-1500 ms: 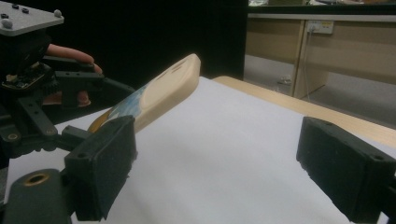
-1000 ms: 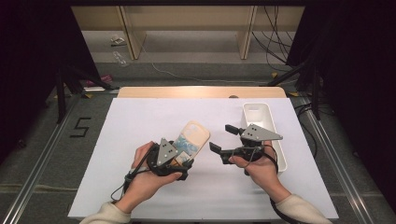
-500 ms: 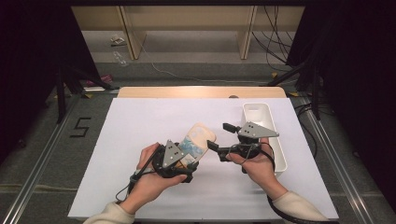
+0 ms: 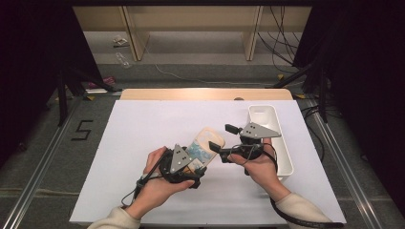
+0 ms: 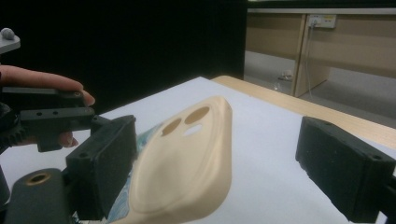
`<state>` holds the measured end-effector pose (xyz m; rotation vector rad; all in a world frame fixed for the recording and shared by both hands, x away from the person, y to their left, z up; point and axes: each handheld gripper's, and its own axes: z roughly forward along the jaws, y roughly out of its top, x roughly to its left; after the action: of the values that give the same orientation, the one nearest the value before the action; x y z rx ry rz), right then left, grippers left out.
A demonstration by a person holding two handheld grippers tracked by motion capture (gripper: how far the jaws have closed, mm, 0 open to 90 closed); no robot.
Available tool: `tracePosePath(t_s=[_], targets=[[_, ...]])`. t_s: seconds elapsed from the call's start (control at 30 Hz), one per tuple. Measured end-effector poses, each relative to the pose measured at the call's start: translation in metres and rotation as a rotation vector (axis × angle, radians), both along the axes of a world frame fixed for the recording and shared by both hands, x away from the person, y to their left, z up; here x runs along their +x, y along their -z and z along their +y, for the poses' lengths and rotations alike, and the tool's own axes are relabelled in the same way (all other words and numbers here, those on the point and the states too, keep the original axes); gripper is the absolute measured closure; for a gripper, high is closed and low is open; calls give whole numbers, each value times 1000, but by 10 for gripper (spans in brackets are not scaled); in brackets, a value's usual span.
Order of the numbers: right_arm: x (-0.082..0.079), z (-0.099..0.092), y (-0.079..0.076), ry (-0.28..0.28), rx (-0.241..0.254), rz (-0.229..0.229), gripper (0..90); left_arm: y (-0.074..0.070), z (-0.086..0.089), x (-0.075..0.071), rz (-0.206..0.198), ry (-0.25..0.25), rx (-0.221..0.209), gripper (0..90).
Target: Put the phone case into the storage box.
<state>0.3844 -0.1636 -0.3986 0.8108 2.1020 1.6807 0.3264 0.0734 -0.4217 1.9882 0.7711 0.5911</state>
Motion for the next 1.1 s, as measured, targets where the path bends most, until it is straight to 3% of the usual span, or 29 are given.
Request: tracePosePath(t_s=[1.1], targets=[[10, 8, 4, -3, -1, 35, 141, 3, -5, -1, -2, 20, 6, 118]])
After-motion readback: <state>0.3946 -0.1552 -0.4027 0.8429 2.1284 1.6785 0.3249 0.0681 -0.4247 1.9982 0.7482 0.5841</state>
